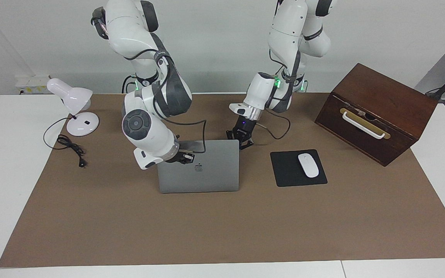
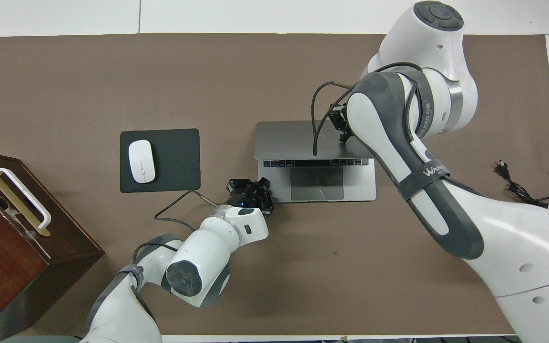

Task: Close laptop with both arms
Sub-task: 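Push the laptop screen down with the right gripper while the left gripper holds the base, then press the closed laptop lid down with the right gripper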

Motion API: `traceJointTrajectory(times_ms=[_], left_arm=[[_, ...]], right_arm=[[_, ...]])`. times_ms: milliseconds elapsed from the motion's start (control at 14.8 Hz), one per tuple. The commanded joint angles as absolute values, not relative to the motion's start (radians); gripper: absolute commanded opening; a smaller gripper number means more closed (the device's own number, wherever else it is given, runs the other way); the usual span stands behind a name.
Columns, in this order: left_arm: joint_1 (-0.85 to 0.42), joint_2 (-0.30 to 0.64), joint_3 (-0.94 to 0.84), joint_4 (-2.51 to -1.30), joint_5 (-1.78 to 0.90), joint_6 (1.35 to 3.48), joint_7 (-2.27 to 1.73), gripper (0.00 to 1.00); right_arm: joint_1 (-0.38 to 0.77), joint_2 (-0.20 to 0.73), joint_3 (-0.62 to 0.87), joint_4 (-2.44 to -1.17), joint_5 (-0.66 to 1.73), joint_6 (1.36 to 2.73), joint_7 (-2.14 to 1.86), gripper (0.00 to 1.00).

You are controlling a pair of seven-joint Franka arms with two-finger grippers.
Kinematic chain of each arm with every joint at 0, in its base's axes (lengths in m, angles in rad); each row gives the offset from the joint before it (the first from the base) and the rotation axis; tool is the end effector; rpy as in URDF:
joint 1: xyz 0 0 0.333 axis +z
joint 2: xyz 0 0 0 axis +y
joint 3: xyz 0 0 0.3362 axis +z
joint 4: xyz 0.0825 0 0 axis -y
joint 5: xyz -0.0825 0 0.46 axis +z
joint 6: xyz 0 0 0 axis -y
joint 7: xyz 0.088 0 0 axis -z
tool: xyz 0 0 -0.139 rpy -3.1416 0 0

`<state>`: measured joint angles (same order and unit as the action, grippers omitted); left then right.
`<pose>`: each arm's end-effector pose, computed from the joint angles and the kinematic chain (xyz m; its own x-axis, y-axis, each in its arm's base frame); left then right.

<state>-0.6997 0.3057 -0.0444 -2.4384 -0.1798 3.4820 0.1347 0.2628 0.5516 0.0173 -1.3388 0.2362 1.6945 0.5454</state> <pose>0.4498 -0.3835 0.1920 0.5760 -0.4686 0.6698 -0.6257 -0.7800 -0.0076 0.7319 0.2392 0.3601 0.9132 -0.2872 -0.2892 -0.3259 -0.9407 -0.0947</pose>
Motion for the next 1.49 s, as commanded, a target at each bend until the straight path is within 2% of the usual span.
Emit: traceJointTrajectory(times_ms=[0, 811, 1419], left_arm=[[-0.733, 0.322, -0.026, -2.444, -0.173, 3.504, 0.146, 0.0], [-0.735, 0.313, -0.026, -2.502, -0.173, 3.505, 0.161, 0.0], [-0.733, 0.305, -0.026, -2.54, -0.173, 3.505, 0.163, 0.0]], right_arm=[[0.259, 0.512, 0.02, -1.422, 0.29, 1.744, 0.564, 0.0], [0.261, 0.515, 0.02, -1.548, 0.327, 1.879, 0.565, 0.0], [0.268, 0.517, 0.02, -1.589, 0.327, 1.943, 0.565, 0.0]])
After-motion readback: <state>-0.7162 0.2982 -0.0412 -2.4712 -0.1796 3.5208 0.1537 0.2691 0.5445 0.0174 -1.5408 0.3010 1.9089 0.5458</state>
